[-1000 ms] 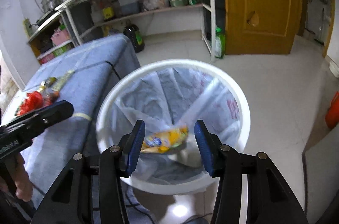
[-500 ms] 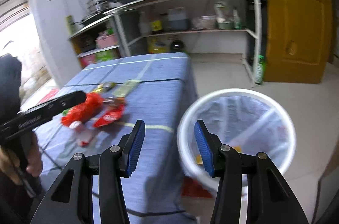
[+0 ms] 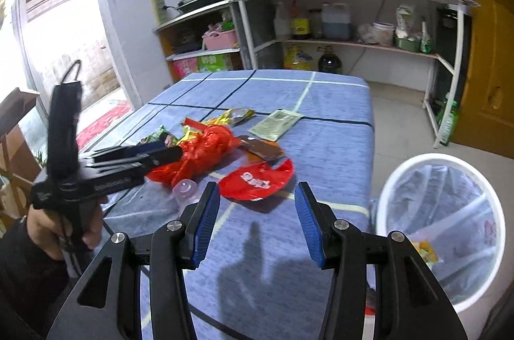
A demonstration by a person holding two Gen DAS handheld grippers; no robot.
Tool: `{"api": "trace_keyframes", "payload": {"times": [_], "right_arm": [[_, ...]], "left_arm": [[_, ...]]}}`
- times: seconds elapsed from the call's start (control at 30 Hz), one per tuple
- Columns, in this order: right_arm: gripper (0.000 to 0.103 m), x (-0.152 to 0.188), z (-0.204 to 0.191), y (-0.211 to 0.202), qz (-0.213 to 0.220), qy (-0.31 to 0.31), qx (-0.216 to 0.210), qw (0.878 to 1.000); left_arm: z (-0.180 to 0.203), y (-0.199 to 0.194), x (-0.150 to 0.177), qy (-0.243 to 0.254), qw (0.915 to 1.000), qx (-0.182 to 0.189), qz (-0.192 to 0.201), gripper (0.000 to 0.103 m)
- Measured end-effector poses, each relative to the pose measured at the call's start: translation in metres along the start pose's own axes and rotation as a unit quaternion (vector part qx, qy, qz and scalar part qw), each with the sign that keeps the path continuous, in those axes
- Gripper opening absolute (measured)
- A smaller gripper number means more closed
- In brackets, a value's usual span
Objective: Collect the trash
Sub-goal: 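Grasp the red plastic bag with the left gripper while the right grasps the clear cup, then carry the red bag and clear cup over the wastebasket and release both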
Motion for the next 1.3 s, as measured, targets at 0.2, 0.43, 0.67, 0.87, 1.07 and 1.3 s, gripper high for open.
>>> {"api": "trace_keyframes", "payload": {"times": [0.2, 0.43, 0.67, 0.87, 1.07, 1.3], "right_arm": [[0.05, -0.003, -0.004, 0.009, -0.009, -0.006, -0.013, 1.0], [0.05, -0.004, -0.019, 0.019, -0.023, -0.026, -0.026, 0.999], [0.049, -0.007, -0.046, 0.046, -0.058, -0.059, -0.036, 0.996], [0.049, -0.006, -0.063, 0.073, -0.091, -0.073, -0.035, 0.993], [0.031, -0.009, -0.068, 0.085, -0.103, -0.073, -0.029, 0.992], [0.031, -0.011, -0.067, 0.074, -0.088, -0.064, -0.027, 0.994]], "left_arm": [[-0.003, 0.018, -0.002, -0.01, 0.9994, 0.017, -0.029, 0.051], [-0.008, 0.012, 0.004, -0.018, 0.9992, 0.022, -0.027, 0.044], [-0.024, -0.021, 0.014, -0.043, 0.9987, 0.026, 0.009, 0.043], [-0.037, -0.038, 0.016, -0.058, 0.9975, 0.031, 0.028, 0.043], [-0.038, -0.043, 0.018, -0.056, 0.9972, 0.035, 0.034, 0.043], [-0.037, -0.042, 0.021, -0.057, 0.9972, 0.036, 0.032, 0.043]]}}
Point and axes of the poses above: each gripper's, at about its wrist camera, not at the fingertips, and y roughly the way its jaws point, z to its right, x to its underside, the point moved 3 cm from there along y, roughly the way its jaws point, and after that the axes turned 11 degrees about -z, right-handed, at the moved point
